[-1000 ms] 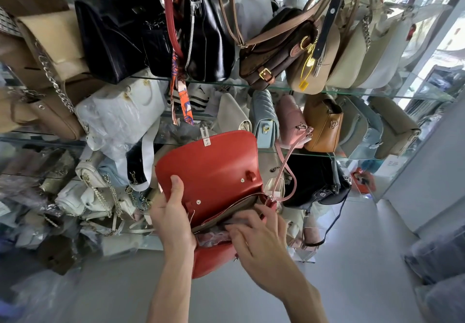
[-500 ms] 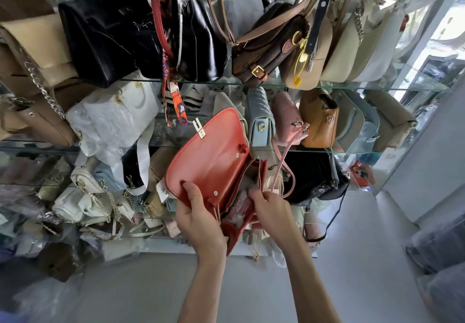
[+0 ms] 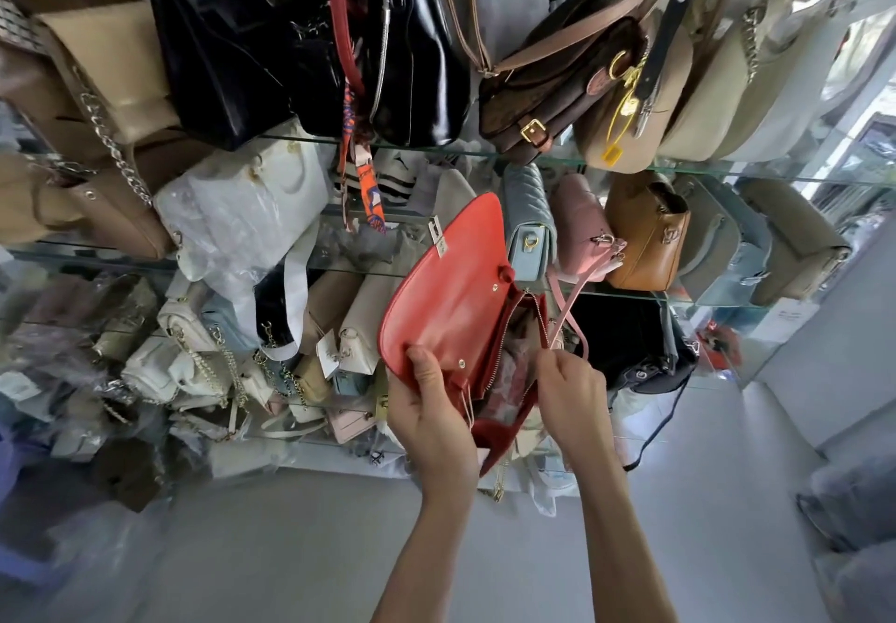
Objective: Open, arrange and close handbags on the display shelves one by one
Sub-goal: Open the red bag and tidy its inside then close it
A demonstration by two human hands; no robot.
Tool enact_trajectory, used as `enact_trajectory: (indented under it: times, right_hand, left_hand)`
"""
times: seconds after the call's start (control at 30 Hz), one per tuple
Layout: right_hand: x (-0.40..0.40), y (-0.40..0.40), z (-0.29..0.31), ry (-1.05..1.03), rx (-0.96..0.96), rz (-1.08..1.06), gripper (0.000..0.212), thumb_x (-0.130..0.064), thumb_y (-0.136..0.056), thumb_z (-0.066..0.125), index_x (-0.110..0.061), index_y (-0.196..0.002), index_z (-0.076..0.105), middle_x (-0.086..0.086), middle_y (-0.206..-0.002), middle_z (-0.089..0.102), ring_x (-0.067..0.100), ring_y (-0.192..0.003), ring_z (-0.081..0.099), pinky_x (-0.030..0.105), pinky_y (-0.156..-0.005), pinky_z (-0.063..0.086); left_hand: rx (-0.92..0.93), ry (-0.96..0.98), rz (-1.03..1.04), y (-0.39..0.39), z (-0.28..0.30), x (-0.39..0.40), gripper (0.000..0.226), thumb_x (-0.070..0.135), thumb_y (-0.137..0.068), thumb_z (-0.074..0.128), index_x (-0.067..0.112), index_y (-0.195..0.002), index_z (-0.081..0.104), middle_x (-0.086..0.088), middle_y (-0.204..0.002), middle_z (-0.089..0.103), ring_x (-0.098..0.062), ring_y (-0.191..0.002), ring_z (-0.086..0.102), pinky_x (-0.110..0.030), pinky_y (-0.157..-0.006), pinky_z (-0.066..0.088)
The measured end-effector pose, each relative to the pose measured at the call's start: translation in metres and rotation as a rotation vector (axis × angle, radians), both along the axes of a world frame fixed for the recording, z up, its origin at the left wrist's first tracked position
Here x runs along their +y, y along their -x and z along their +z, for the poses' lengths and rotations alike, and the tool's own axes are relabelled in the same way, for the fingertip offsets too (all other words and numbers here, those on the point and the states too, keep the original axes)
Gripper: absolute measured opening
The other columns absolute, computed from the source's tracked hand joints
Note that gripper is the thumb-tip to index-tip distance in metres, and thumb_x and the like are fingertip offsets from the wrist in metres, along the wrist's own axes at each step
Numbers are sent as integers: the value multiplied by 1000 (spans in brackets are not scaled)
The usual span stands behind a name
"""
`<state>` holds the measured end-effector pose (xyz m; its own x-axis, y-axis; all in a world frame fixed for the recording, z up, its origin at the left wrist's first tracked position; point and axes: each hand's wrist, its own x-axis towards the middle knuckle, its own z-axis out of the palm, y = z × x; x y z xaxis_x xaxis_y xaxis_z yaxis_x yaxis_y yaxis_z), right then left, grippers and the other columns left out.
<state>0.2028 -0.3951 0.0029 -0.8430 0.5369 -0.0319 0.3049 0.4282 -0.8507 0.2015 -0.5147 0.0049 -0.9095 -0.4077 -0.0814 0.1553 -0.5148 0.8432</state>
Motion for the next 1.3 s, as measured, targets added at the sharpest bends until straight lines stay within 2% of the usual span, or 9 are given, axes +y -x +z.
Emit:
enact_trajectory:
  times: [0.1,0.2,0.3,0.47,0.67,0.83,0.97,1.07,1.3]
  right_hand:
    - [1,-3,3,-39,79,5,9,-28,-88,68,-22,-86,62,-11,-73,67,8,-69,62,25,-64,44]
    - [-4,3,2,-415,244,167,23,-16,-81,73,-21,-103,70,-10,-96,65,13,-93,57,24,-84,38]
    - [-13,6,-1,-625,289,403,25,-16,-82,62,-27,-95,80,-16,-92,72,10,-93,53,25,-90,31]
    - [-22,-4,15,-457,326,567,17,-7,-81,58,-21,-86,66,-15,-78,68,7,-76,58,27,-90,42]
    - [-39,-13,38,-535,150,677,35,-26,-92,44,-26,-87,79,-13,-74,71,12,-75,54,26,-91,39]
    - [-57,-12,31,-728,-19,581,42,-39,-95,50,-17,-59,55,-3,-55,47,18,-64,45,36,-80,26]
    - [-63,-7,24,-727,-154,550,51,-63,-86,57,-18,-67,71,-4,-55,54,23,-69,58,41,-89,32]
    - [-64,-8,20,-633,-199,586,62,-78,-83,55,-20,-72,74,-4,-61,64,21,-76,63,41,-87,25]
    - [-78,-20,7,-502,-248,526,47,-62,-88,54,-21,-67,59,5,-87,70,30,-103,56,42,-102,27]
  left_hand:
    - [-16,-71,9,8,4,-9,25,44,-99,59,40,-86,81,10,-96,80,-19,-103,74,-39,-92,55]
    - [-51,-135,-8,15,5,-22,40,27,-107,51,32,-81,81,7,-90,80,-15,-89,76,-45,-93,57]
    - [-85,-119,-56,21,6,-34,30,32,-106,54,21,-94,79,0,-96,81,-25,-96,76,-51,-95,57]
    - [-108,-124,-64,34,8,-54,29,39,-101,62,14,-113,72,-5,-105,80,-32,-102,75,-58,-94,58]
    - [-91,-112,-61,39,13,-74,44,40,-99,65,9,-130,68,-12,-117,76,-42,-114,69,-67,-101,50]
    - [-75,-63,-78,28,20,-69,29,32,-102,63,10,-119,71,-3,-103,80,-31,-105,74,-52,-93,60]
    - [-67,40,-89,19,21,-62,19,31,-102,64,16,-98,74,3,-90,81,-20,-87,77,-52,-93,59]
    - [-27,95,-66,14,15,-61,26,41,-98,67,17,-99,77,-1,-99,81,-24,-97,76,-55,-96,58]
    - [16,170,-53,2,7,-53,54,62,-83,69,15,-109,77,-9,-114,76,-30,-110,71,-51,-94,59]
